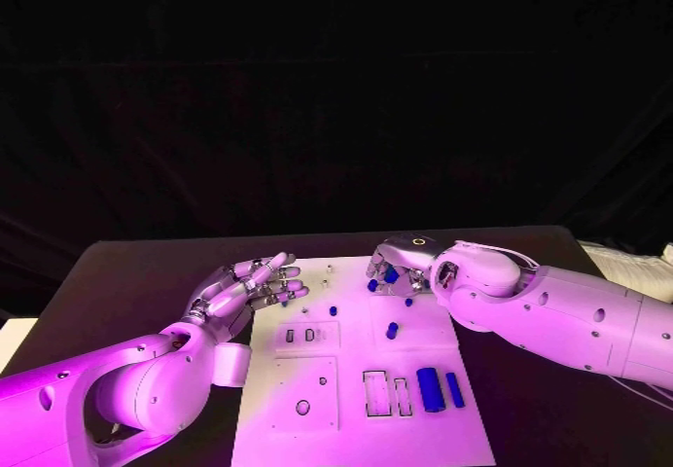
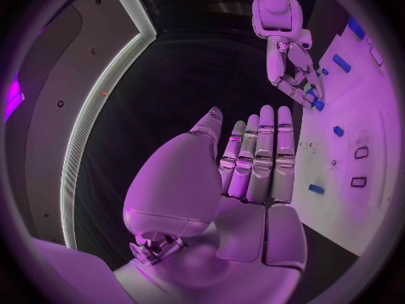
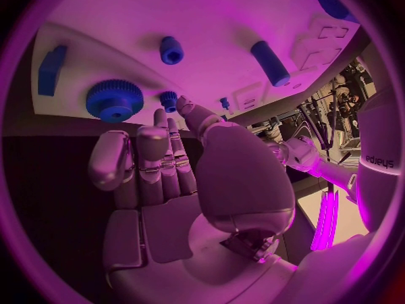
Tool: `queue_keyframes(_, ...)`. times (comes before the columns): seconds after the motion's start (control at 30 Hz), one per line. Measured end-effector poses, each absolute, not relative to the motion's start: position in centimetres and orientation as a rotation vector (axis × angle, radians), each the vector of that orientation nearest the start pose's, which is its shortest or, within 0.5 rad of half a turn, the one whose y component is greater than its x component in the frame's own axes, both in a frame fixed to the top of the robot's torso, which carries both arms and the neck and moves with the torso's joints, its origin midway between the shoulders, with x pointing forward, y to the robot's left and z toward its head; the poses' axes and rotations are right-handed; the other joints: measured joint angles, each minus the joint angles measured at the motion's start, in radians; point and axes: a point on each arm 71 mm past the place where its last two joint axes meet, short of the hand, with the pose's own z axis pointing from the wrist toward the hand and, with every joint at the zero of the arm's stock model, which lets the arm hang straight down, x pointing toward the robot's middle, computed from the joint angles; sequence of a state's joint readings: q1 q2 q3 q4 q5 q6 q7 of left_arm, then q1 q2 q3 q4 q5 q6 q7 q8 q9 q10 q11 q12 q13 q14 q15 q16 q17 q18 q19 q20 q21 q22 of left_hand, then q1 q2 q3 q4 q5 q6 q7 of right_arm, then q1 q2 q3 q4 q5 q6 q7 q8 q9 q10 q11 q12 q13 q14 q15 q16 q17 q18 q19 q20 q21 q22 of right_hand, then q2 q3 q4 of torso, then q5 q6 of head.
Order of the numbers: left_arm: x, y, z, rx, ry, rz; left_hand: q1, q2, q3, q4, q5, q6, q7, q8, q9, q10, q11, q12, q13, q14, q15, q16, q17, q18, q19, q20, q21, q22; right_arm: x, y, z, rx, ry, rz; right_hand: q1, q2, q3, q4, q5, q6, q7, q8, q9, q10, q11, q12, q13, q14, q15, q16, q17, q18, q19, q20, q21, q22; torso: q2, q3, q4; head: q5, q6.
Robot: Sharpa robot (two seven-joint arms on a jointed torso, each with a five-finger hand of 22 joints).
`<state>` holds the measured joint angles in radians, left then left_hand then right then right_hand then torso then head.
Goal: Assemble the parts on the task board
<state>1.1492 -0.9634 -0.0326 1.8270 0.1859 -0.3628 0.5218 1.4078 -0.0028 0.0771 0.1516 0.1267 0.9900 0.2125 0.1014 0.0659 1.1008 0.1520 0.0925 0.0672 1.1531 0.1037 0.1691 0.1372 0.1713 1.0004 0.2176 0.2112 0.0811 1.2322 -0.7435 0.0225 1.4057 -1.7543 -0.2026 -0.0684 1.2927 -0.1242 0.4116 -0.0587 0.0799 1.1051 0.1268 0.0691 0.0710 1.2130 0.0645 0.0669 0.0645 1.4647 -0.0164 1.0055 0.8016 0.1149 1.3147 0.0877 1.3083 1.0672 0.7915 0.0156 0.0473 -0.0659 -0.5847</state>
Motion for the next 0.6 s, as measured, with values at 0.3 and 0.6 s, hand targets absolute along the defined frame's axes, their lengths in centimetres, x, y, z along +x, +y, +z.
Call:
queue_keyframes(0.3,42.29,18.76,-17.00,-1.301,1.338,-1.737,0.000,0.000,0.000,0.000,0.000,0.000,0.000,-0.004,0.000,0.000,0.000,0.000,0.000,0.000,0.000,-0.005,0.000,0.000,0.000,0.000,-0.004,-0.002,51.68,-17.28,-15.75,-0.484,1.582,0.481,0.013,0.006,0.026,0.020,0.004,0.007,0.001,0.000,0.001,0.000,0.000,0.000,0.000,0.000,0.000,0.027,0.024,-0.016,0.000,0.000,0.023,0.026,0.006,0.0027,0.0046,0.000,0.000)
queue_keyframes(0.6,42.17,18.74,-16.98,-1.305,1.345,-1.737,0.000,0.000,0.000,0.000,0.000,0.000,0.000,-0.004,0.000,0.000,0.000,-0.005,0.000,0.000,0.000,-0.005,0.001,0.000,0.000,0.000,-0.004,-0.003,51.79,-17.05,-15.81,-0.492,1.592,0.478,0.013,0.006,0.034,0.028,0.003,0.014,0.001,0.000,0.001,0.000,0.000,0.000,0.000,0.000,0.000,0.038,0.028,-0.016,0.000,0.000,0.027,0.032,0.012,0.0045,0.0083,0.002,0.004)
